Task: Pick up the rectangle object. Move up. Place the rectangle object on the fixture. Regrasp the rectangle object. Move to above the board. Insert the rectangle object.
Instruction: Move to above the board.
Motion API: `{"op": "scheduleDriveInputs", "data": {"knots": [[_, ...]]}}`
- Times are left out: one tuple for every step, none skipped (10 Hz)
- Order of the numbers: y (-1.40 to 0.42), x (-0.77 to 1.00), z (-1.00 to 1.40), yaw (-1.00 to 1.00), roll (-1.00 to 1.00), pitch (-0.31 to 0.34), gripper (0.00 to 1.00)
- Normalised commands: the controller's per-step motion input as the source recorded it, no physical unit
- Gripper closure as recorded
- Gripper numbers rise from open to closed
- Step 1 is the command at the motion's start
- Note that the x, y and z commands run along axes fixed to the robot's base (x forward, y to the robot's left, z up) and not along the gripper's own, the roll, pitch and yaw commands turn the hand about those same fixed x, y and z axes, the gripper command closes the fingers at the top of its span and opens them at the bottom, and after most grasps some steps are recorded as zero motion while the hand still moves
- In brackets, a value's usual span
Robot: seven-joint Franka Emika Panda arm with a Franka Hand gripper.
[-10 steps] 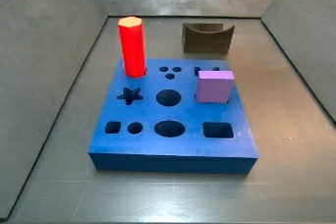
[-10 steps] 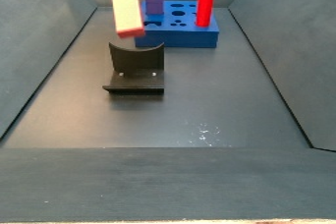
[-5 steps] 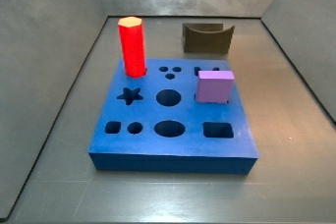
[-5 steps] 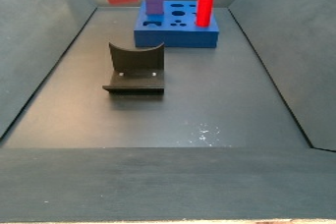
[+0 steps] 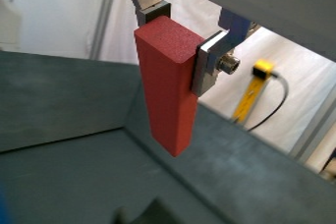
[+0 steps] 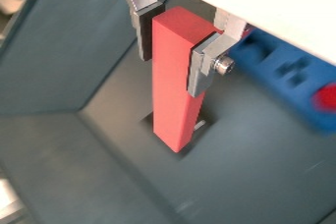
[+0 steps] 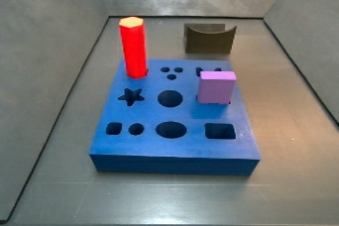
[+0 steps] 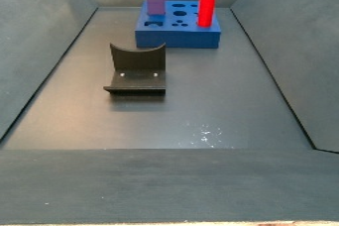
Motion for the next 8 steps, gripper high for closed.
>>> {"op": "scheduleDriveInputs", "data": {"knots": [[-1.0, -0.64, 0.08, -0.04, -1.0, -0.161, 1.0], [-1.0, -0.66, 0.08, -0.04, -1.0, -0.176, 1.0], [-1.0, -0.71, 0.08, -0.05, -1.0, -0.19, 1.0], [-1.0, -0.75, 0.09, -0.05, -1.0, -0.207, 1.0], [-0.95, -0.76, 0.08, -0.06, -1.0, -0.22, 1.0], [-0.52, -0.5, 0.04, -0.07, -1.0, -0.241, 1.0], [-0.27, -0.33, 0.03, -0.07, -1.0, -0.249, 1.0], [-0.06, -0.18, 0.01, -0.05, -0.75, -0.194, 1.0]]}}
